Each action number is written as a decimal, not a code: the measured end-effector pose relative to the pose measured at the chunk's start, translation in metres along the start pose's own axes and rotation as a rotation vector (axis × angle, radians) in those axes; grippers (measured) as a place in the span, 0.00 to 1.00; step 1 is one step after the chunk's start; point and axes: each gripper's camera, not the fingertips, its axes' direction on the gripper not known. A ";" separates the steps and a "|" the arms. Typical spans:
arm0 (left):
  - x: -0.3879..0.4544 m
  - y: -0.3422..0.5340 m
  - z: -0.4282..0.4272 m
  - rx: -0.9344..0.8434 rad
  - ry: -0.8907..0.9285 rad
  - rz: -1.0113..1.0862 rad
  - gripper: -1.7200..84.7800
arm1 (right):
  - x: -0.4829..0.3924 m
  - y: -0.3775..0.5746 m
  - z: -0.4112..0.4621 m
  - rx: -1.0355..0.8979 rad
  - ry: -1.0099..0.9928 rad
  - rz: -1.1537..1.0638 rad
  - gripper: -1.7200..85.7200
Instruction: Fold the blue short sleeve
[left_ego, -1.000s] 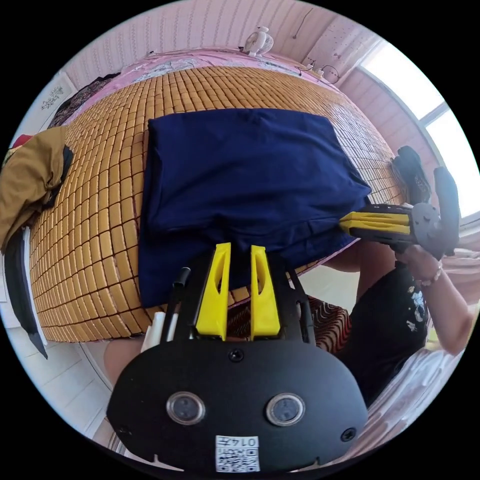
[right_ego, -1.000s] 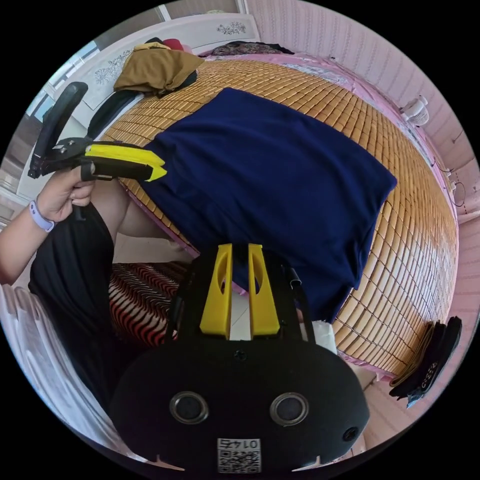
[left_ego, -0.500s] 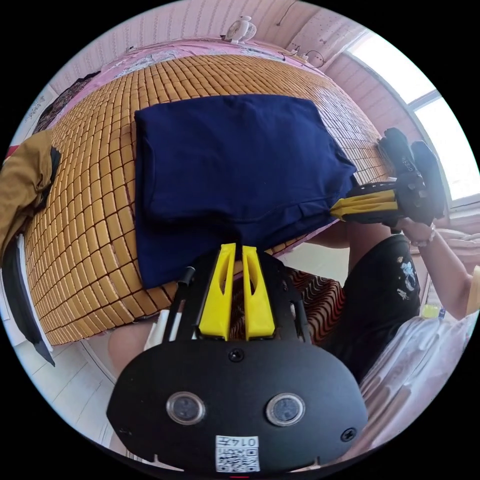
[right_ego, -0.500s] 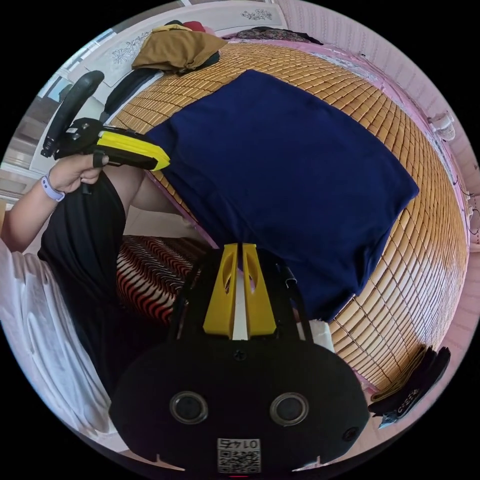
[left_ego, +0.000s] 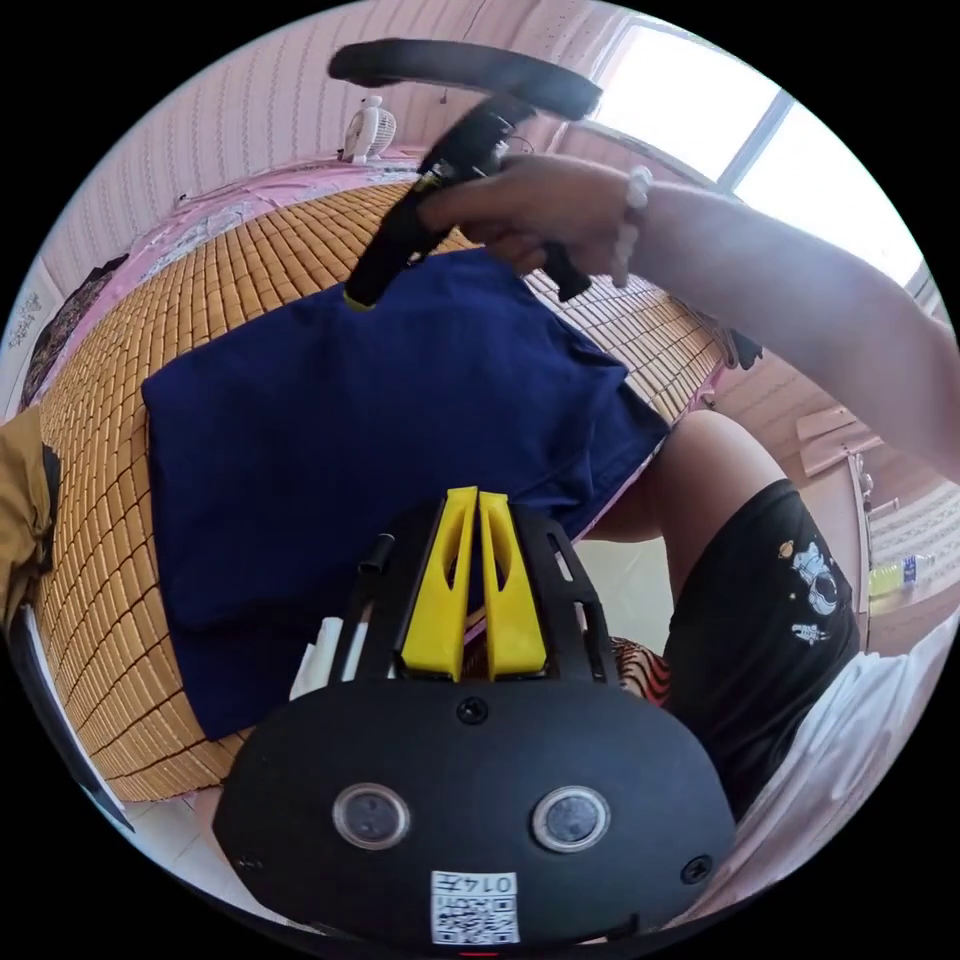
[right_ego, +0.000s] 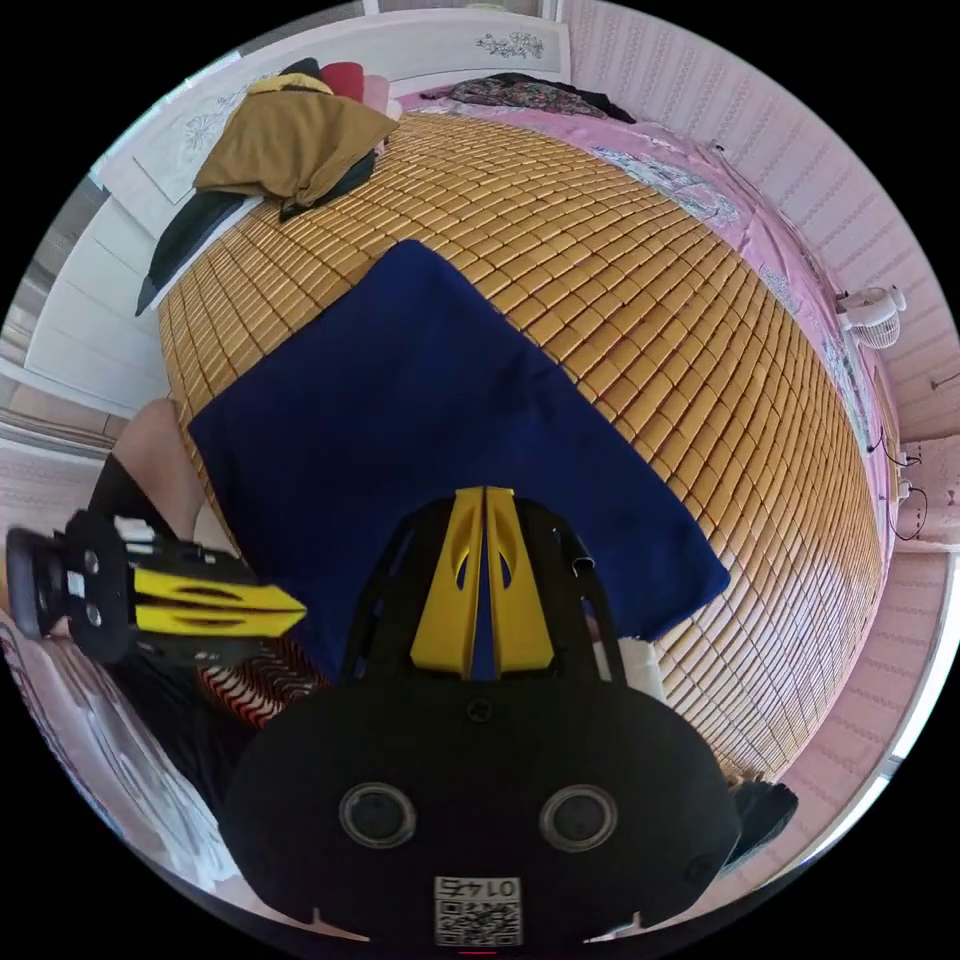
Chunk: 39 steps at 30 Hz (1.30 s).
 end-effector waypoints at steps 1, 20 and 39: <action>0.001 0.002 0.009 -0.017 0.007 -0.008 0.01 | 0.002 -0.014 0.005 -0.002 0.032 -0.005 0.01; 0.029 0.034 0.037 0.076 0.040 0.082 0.01 | 0.081 0.025 0.023 -0.036 0.004 0.151 0.02; 0.123 0.004 0.063 0.226 0.125 0.335 0.19 | 0.153 0.382 0.004 0.026 -0.271 0.733 0.10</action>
